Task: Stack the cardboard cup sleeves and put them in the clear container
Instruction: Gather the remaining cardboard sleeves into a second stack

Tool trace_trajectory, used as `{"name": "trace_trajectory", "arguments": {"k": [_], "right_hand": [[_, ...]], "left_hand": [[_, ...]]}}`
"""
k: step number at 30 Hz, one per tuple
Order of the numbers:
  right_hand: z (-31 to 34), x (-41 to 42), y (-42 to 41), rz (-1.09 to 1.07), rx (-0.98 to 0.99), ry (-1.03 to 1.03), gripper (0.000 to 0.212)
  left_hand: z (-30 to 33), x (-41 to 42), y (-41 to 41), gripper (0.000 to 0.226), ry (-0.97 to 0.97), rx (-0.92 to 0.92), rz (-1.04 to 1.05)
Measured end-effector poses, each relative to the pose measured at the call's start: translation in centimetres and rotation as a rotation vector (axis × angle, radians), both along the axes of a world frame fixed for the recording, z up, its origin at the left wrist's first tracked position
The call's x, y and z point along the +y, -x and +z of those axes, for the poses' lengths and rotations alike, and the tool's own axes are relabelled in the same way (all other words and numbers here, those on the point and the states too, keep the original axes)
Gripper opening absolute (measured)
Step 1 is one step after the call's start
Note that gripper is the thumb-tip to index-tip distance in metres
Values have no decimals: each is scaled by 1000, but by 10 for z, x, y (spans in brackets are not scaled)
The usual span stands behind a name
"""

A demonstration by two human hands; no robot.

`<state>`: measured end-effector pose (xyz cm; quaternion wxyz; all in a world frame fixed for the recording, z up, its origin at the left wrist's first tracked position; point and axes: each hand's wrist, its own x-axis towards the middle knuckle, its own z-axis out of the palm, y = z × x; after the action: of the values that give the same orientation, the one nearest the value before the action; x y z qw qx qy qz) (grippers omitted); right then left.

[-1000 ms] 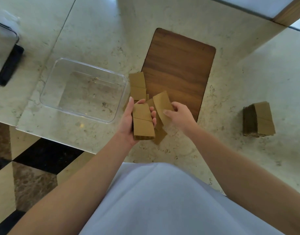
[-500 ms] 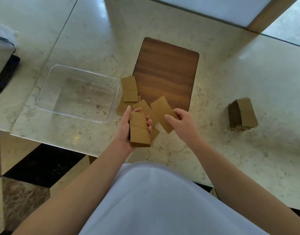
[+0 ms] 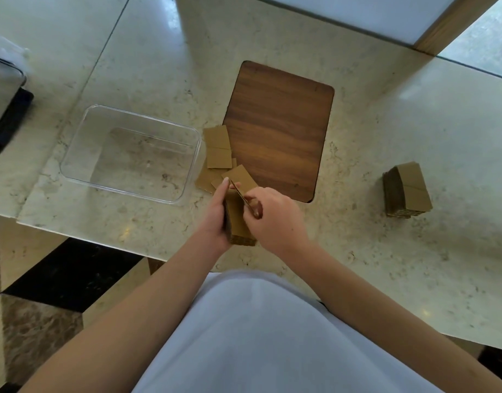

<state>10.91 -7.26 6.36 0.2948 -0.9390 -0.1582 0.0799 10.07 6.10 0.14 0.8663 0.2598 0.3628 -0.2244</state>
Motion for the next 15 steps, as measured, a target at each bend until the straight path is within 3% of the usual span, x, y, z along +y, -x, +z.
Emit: {"name": "trace_trajectory", "arguments": {"k": [3, 5, 7, 9, 11, 12, 15], "right_hand": [[4, 7, -1, 101, 45, 69, 18], [7, 10, -7, 180, 112, 194, 31], [8, 10, -18, 281, 295, 245, 43], [7, 4, -31, 327, 616, 49, 40], [0, -5, -48, 124, 832, -203, 36], [-8, -9, -57, -26, 824, -219, 39], [-39, -13, -76, -226, 590, 115, 48]], "left_hand": [[-1, 0, -3, 49, 31, -11, 22], [-1, 2, -7, 57, 12, -20, 35], [-3, 6, -9, 47, -1, -11, 20], [-4, 12, -8, 26, 35, -2, 2], [-8, 18, -9, 13, 52, 5, 45], [-11, 22, -9, 19, 54, 0, 76], [-13, 26, -10, 22, 64, -38, 87]]}}
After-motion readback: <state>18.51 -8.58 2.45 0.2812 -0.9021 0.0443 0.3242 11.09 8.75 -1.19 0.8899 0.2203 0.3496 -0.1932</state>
